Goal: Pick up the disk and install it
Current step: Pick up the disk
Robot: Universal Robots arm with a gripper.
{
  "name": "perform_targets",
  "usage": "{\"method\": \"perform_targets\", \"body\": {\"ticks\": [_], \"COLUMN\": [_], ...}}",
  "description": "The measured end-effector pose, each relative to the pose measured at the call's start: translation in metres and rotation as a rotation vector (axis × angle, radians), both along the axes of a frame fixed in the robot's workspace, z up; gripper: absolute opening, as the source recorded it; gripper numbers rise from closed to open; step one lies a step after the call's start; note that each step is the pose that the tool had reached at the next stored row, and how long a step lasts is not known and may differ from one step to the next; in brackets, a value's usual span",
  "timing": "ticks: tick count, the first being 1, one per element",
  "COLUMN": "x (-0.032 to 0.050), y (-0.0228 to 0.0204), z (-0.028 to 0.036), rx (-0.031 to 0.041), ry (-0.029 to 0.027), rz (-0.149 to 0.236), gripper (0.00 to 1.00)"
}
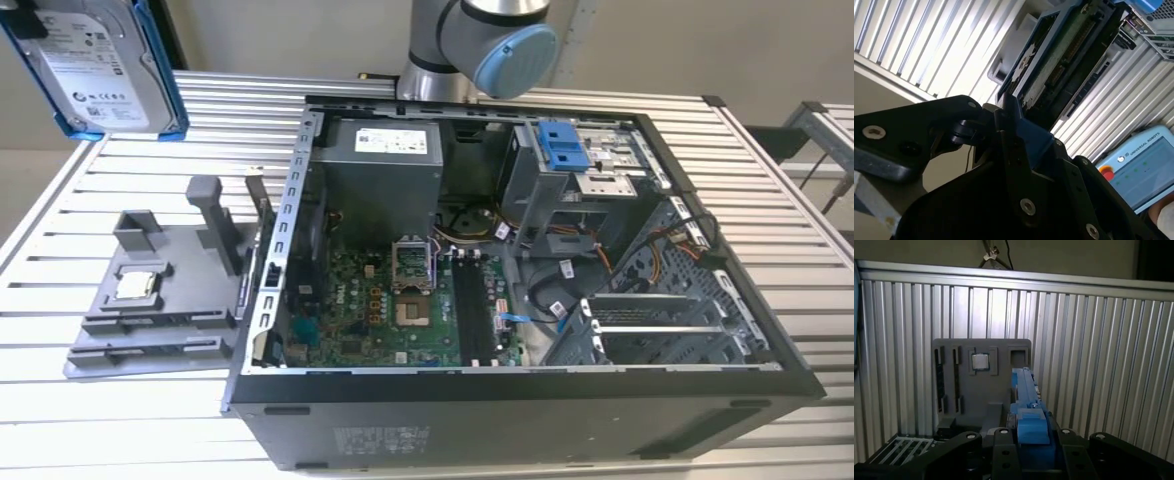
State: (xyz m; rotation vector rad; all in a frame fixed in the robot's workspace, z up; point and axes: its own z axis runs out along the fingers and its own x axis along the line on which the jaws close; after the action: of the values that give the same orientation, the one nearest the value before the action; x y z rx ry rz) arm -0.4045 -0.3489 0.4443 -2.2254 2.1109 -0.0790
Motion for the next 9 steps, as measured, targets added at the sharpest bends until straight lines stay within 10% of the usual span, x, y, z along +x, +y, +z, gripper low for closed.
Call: {"method": "perform_targets", "body": {"ticks": [9], "x": [0.0000], "y": [0.0000], "z": [0.0002], "rx": [-0.0001], "ry": [0.0005], "rz": [0.000], "gripper": [0.00]}}
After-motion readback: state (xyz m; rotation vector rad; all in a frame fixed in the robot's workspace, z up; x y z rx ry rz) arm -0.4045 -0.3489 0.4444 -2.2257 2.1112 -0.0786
